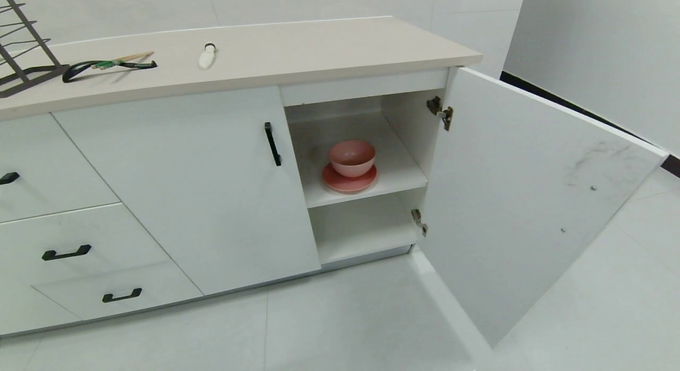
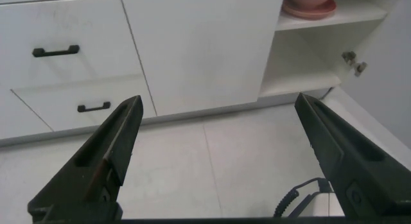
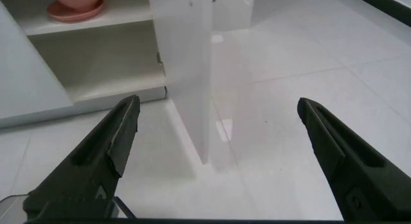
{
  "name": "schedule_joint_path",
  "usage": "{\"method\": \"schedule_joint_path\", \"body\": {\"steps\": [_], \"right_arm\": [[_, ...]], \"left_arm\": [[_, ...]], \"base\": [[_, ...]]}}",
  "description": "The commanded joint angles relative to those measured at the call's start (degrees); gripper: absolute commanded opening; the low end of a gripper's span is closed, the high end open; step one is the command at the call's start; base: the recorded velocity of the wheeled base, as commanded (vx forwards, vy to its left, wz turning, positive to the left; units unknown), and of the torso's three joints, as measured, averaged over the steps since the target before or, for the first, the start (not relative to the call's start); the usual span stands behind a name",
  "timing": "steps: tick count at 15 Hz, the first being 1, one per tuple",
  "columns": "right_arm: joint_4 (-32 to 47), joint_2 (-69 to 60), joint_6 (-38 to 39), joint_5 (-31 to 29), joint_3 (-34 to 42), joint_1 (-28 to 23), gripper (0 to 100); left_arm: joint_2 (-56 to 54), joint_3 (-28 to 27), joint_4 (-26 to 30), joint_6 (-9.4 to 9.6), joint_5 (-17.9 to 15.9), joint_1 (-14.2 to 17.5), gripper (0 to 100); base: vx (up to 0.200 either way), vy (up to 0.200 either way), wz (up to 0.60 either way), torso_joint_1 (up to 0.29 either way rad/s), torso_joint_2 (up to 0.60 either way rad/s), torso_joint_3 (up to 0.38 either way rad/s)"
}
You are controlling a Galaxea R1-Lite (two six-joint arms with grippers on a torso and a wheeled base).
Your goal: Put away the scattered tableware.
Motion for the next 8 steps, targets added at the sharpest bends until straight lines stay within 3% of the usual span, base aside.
{"method": "schedule_joint_path", "body": {"steps": [1, 2, 4, 7, 8], "right_arm": [[0.02, 0.18, -0.06, 0.0, 0.01, 0.04, 100], [0.02, 0.18, -0.06, 0.0, 0.01, 0.04, 100], [0.02, 0.18, -0.06, 0.0, 0.01, 0.04, 100], [0.02, 0.18, 0.02, -0.09, 0.01, 0.04, 100], [0.02, 0.18, -0.06, -0.09, 0.01, 0.04, 100]], "left_arm": [[-0.07, 0.0, -0.04, -0.04, 0.02, 0.02, 100], [-0.07, 0.0, -0.04, -0.04, 0.02, 0.02, 100], [-0.07, 0.0, 0.05, -0.39, 0.02, 0.02, 100], [-0.07, 0.0, 0.05, -0.47, 0.02, 0.02, 100], [-0.07, 0.0, 0.05, -0.47, 0.02, 0.02, 100]], "base": [[0.0, -0.2, 0.0, -0.002, 0.0, 0.002], [0.0, -0.2, 0.0, 0.002, 0.0, 0.002], [0.0, 0.0, 0.0, 0.0, 0.0, 0.0], [0.0, 0.0, 0.6, 0.004, 0.0, -0.001], [0.0, 0.0, 0.0, 0.0, 0.0, 0.0]]}}
